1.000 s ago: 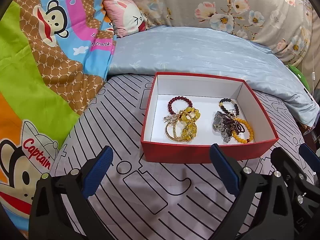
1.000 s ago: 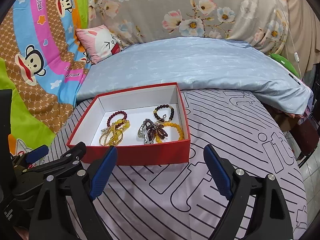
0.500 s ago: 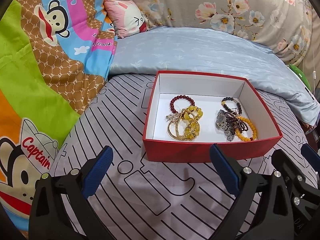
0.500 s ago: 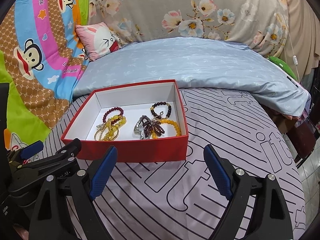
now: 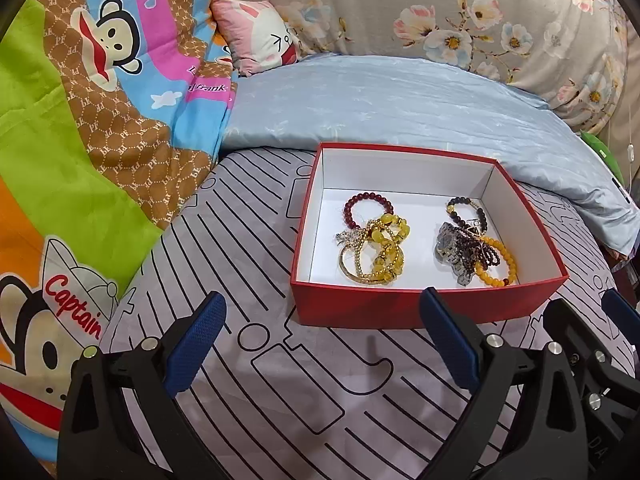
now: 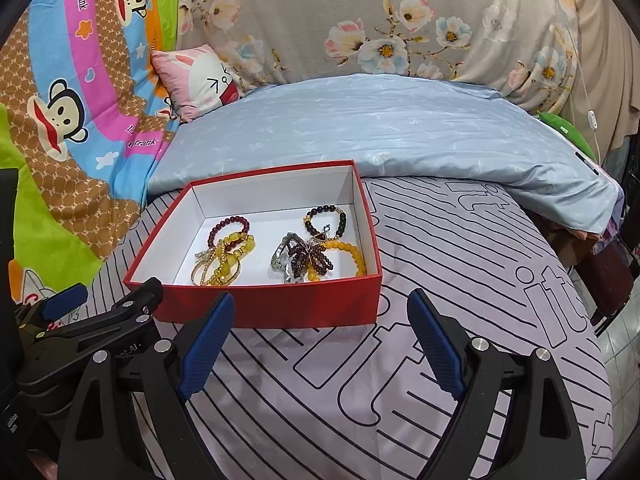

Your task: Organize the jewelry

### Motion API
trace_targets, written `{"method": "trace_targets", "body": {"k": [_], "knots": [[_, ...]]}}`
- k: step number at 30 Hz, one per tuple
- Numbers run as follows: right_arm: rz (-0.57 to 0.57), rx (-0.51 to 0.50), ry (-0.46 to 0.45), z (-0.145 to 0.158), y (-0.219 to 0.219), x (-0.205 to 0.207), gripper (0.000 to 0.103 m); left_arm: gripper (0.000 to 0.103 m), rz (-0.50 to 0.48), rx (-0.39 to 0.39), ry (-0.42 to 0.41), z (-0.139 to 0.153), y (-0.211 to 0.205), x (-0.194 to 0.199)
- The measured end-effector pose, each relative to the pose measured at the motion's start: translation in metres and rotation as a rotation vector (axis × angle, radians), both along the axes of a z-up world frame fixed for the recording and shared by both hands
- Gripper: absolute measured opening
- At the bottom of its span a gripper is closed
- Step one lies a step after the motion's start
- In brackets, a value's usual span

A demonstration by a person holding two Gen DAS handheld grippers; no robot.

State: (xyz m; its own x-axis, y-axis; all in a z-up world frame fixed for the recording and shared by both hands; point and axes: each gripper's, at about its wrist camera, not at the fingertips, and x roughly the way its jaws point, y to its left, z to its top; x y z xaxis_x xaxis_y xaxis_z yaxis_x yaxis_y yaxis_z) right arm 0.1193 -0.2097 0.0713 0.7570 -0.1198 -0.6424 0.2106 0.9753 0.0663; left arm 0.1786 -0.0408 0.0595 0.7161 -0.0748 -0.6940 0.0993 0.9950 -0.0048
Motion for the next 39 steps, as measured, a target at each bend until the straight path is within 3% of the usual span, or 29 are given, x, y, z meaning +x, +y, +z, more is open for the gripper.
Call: {"method": "trace_targets", "body": {"k": [39], "knots": [[0.001,0.005,-0.001,0.0019,-0.0006,0.0017,0.086,0.095,0.006,0.022,-0.008,0.0059,-0.0012,0.0002]]}}
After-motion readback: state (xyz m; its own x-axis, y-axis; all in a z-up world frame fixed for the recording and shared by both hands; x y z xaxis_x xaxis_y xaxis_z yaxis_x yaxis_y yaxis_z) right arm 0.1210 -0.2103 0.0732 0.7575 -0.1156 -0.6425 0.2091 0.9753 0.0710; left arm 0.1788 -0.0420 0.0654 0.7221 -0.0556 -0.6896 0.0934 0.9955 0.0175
